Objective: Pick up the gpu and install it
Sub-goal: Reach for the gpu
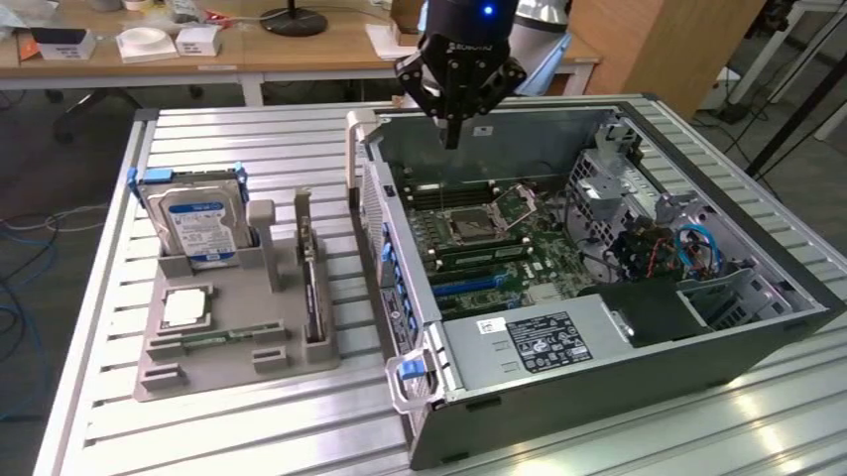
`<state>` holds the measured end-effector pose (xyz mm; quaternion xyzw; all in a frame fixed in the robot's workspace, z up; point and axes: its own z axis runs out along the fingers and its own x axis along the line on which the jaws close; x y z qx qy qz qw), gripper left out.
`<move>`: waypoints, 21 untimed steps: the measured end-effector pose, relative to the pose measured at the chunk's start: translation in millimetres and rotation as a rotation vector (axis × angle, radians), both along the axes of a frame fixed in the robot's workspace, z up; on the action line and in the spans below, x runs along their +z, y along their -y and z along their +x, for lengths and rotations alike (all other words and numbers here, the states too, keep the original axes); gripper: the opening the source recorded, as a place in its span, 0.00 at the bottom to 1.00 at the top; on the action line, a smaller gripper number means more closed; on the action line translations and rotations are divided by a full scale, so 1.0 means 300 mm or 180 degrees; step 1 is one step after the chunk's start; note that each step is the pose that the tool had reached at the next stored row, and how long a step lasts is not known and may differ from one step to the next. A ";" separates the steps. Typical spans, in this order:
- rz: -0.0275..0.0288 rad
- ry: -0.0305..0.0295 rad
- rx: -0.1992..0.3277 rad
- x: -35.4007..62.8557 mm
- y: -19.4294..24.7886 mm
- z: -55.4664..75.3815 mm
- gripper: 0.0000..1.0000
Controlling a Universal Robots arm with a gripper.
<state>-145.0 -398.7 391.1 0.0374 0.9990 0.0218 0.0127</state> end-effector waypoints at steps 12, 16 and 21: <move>0.0000 0.0000 0.0000 -0.006 0.000 -0.070 0.11; 0.0000 0.0000 0.0000 -0.008 0.000 -0.088 0.11; 0.0000 0.0000 0.0000 -0.011 0.000 -0.116 0.11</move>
